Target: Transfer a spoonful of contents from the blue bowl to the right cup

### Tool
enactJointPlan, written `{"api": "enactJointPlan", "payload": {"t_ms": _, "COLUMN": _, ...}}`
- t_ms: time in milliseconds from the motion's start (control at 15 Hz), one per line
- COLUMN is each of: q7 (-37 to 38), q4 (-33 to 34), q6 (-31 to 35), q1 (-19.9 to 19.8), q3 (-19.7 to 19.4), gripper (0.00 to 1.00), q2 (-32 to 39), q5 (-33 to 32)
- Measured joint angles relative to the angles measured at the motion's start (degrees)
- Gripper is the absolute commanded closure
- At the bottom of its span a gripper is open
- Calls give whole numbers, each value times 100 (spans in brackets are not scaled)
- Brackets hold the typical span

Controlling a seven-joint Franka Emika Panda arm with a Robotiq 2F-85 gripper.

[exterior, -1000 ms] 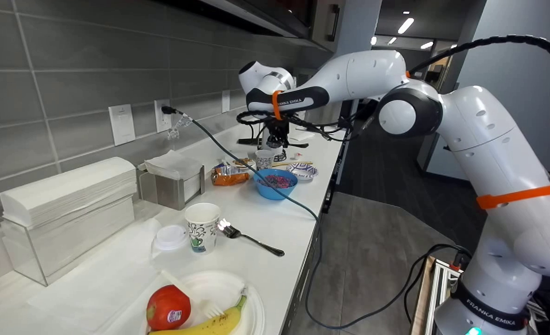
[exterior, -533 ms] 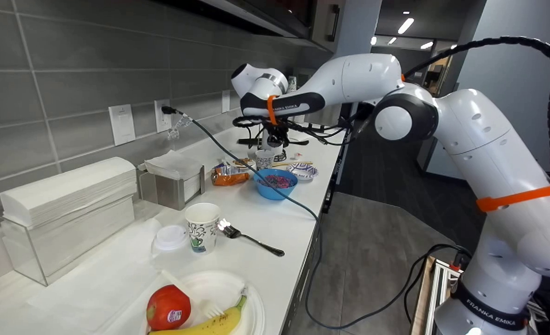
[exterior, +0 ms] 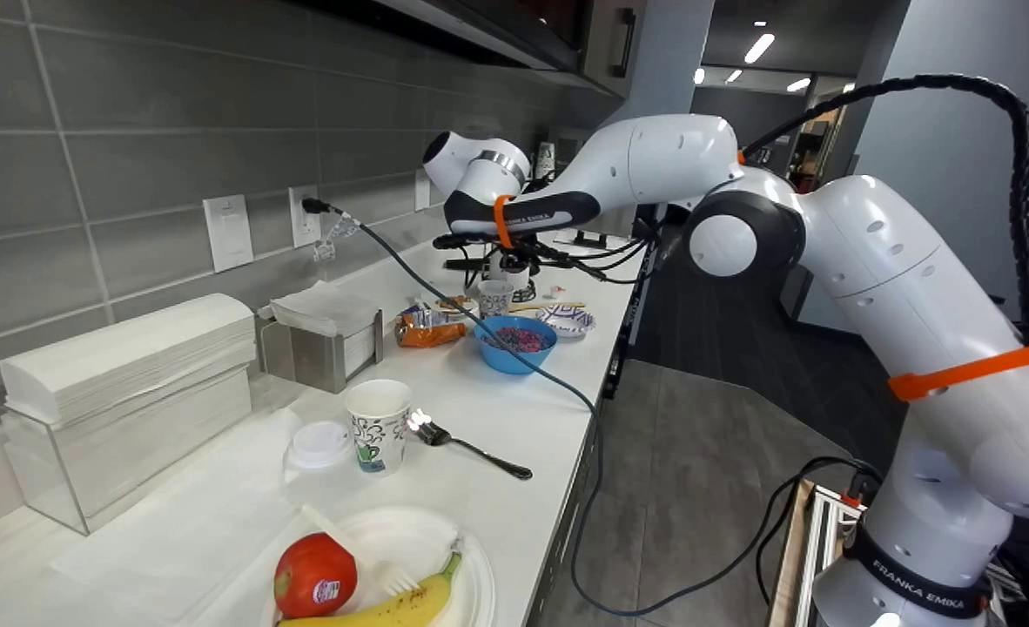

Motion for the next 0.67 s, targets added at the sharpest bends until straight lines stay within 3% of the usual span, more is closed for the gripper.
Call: {"api": "enactJointPlan", "payload": {"t_ms": 667, "q7": -263, "q4": 500, "q6": -247, "q1": 169, "q3": -3, "gripper": 97, "q2": 429, "q5": -404}}
